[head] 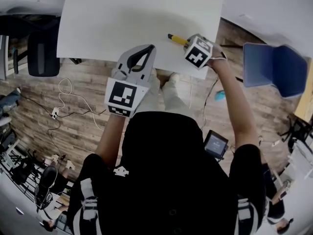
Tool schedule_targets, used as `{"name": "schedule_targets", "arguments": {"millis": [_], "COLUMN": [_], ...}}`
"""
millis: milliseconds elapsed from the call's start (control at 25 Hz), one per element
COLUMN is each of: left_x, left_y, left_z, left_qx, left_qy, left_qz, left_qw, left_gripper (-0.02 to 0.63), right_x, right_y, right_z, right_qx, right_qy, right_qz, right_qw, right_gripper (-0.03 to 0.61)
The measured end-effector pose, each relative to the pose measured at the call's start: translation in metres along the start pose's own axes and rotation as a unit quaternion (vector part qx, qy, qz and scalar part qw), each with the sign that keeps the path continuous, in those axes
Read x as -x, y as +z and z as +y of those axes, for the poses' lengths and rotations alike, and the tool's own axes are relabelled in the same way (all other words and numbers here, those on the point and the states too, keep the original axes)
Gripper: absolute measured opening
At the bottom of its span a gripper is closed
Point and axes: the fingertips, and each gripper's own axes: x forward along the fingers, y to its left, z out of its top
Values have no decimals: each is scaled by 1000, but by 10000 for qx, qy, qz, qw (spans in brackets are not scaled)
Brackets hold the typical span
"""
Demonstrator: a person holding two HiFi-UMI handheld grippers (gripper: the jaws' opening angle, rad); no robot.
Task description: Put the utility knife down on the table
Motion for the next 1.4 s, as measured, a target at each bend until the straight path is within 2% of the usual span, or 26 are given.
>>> {"name": "schedule_targets", "arguments": {"millis": [240,1040,1400], "left_x": [-3,-8,-9], "left_y": [-5,-6,-2], "left_z": [-5,-8,-6], "left_qx": [32,-10,-54], "left_qy": [-55,-110,-120], "left_qz": [58,121,93], "left_qw": [10000,9999,9999], "left_gripper": [16,17,17], "right_x": [-10,-13,-17], "right_y": [-4,-9,-15], "right_z": [-3,0,-4], "right_qx": [96,-25,-302], "right_qy": [-141,86,214], "right_qz": [102,167,103], "right_qw": [9998,9998,9993], "right_gripper": [135,132,152]}}
